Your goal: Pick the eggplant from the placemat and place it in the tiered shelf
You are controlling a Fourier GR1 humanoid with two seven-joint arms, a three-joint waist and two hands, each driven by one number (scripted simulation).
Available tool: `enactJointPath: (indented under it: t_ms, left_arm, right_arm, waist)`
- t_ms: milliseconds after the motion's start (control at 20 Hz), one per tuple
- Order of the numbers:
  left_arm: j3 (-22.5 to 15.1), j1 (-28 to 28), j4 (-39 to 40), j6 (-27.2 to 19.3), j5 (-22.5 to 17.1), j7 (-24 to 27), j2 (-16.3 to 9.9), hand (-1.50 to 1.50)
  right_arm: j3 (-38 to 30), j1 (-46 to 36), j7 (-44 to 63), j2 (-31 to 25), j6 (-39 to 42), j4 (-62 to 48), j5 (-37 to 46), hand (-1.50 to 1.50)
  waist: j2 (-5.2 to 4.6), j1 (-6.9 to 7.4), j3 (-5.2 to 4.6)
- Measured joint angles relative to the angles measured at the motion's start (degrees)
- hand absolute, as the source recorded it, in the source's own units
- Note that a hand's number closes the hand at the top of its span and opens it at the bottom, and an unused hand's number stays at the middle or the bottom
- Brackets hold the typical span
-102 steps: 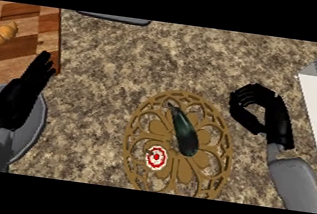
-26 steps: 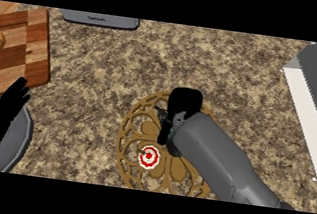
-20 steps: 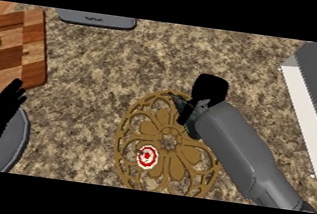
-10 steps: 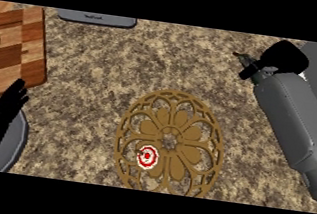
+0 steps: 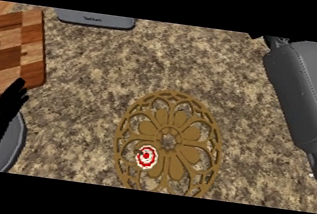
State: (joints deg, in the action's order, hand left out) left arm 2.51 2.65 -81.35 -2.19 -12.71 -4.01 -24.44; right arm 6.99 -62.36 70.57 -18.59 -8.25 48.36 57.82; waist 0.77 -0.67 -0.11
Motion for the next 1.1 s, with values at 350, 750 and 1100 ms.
enactJointPath:
  t_ms: [350,750,1100]
  left_arm:
    - [-0.1,-0.1,0.2,-0.7,0.7,-0.2,0.5,0.00]
    - [0.5,-0.6,0.6,-0.9,0.8,-0.4,0.7,0.00]
    - [0.0,-0.5,0.9,-0.6,1.2,0.0,1.4,0.00]
  right_arm:
    - [-5.9,-5.5,0.3,1.2,-2.4,3.6,11.2,1.50]
    - [-12.0,-10.2,0.8,2.1,0.5,7.9,24.2,1.50]
    - [-16.0,-13.2,0.8,0.5,7.9,7.6,32.3,1.50]
  waist:
    - [0.24,-0.42,-0.06]
    - [0.18,-0.57,-0.05]
    - [0.07,-0.33,-0.04]
